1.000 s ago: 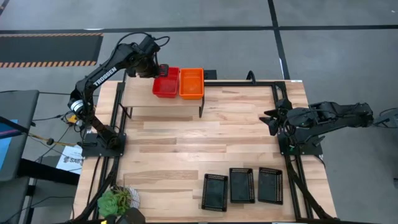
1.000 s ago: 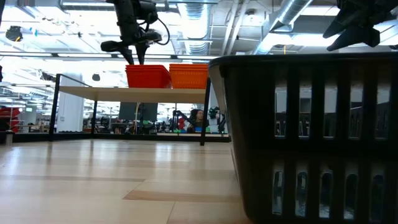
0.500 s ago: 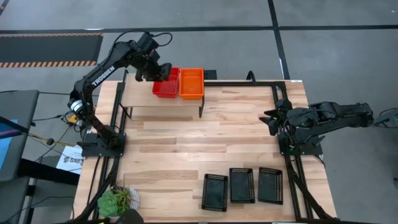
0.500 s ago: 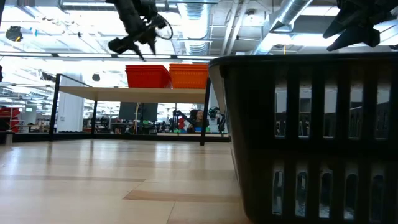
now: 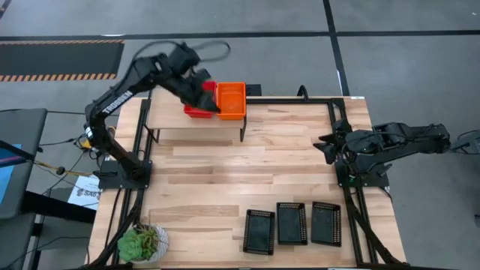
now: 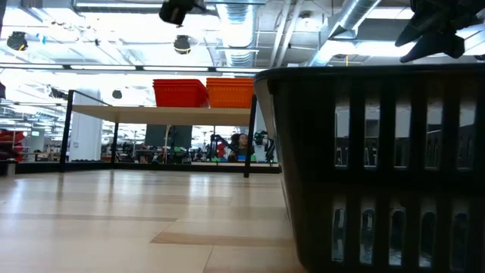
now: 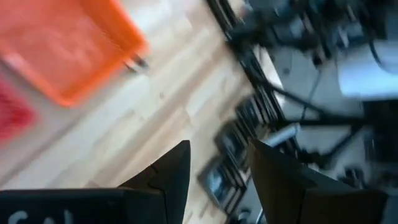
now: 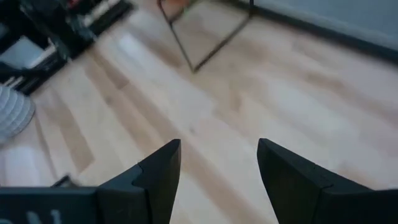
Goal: Stack baskets on shelf by color
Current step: Adjust the black bins
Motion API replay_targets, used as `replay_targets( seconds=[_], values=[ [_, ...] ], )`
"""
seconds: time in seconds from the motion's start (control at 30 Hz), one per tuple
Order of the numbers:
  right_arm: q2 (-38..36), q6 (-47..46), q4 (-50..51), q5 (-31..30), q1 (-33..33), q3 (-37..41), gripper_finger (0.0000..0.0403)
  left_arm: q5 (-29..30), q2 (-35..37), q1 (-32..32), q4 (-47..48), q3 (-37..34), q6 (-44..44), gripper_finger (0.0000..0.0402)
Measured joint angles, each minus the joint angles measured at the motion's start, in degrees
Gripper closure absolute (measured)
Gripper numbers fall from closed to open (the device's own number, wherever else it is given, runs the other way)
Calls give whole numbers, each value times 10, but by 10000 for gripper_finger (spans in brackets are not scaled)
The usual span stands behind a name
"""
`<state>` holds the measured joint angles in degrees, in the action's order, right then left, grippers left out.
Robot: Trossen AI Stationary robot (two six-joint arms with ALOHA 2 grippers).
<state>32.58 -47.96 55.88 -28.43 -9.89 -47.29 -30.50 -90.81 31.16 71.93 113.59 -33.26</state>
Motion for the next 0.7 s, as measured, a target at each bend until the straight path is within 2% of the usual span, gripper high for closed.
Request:
replay_targets(
  seconds=[0.1,0.2,0.33,0.47,0.7],
  values=[
    [9,-52,50,55,0,0,168,26,-1,-65,1,-3,0,253],
    [42,-89,98,138,-6,0,169,70,-1,-123,0,-4,-18,253],
    [102,-103,91,228,-46,0,179,147,-3,-195,-39,-4,-38,253],
    [177,-130,63,296,-130,0,192,202,-3,-253,-80,-4,-42,253],
    [261,-239,36,322,-322,0,215,276,-3,-303,-113,-5,-65,253]
  ],
)
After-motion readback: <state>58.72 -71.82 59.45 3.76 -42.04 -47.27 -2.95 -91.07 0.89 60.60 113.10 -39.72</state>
